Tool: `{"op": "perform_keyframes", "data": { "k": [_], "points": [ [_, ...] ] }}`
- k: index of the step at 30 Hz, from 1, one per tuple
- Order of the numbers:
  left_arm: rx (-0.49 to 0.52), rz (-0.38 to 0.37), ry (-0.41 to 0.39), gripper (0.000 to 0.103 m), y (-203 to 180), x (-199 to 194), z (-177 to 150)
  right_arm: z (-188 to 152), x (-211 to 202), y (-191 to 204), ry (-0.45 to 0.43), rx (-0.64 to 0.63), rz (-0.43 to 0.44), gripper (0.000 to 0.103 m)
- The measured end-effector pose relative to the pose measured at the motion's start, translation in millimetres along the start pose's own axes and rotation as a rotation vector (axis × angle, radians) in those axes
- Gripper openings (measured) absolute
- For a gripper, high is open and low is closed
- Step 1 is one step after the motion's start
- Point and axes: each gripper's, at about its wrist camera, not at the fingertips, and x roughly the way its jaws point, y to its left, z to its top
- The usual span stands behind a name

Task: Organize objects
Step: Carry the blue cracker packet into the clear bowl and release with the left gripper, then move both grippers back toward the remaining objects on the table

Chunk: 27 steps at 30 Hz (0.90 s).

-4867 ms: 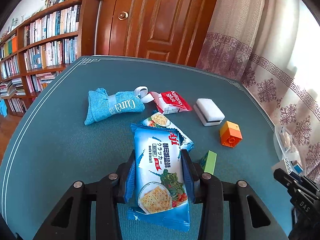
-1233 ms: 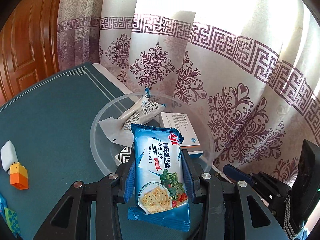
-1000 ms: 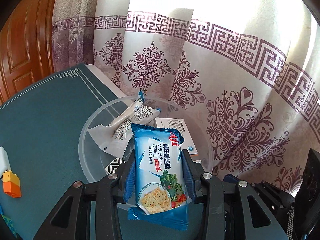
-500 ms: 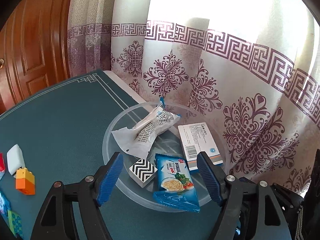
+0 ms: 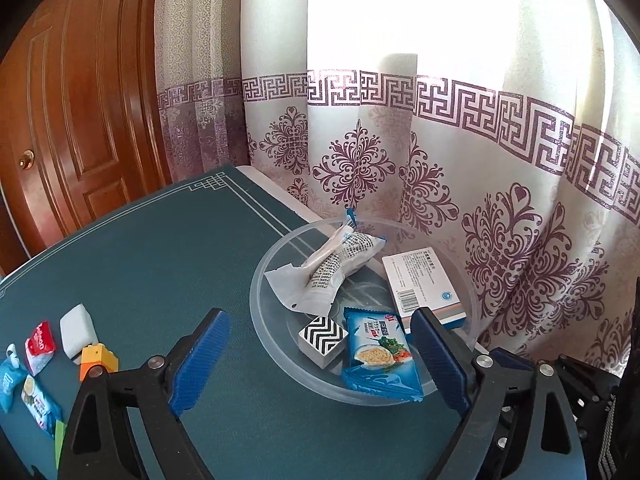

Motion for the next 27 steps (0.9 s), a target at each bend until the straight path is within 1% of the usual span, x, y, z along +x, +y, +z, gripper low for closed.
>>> {"op": "perform_keyframes", "data": {
  "k": [6,11,13,15,27],
  "points": [
    [0.028,0.052,-0.020,0.097,1,-12,-3,-1,-1,5,0.002,-0.008,0.003,0.042],
    [0.057,0.097,-0.032,0.101,2,-21,-6,-2,-2,10,0.004,-0.017,0.010,0.042],
    [0.065,0.109,-0.034,0.102,4,-24,-9,-3,-2,13,0.005,-0.021,0.014,0.047],
    [0.068,0.121,-0.033,0.102,6,-27,-11,-4,-2,16,0.005,-0.024,0.016,0.049],
    [0.016,0.164,-0.010,0.102,35,-35,-23,-10,0,37,0.021,-0.050,0.036,0.049]
  ]
}}
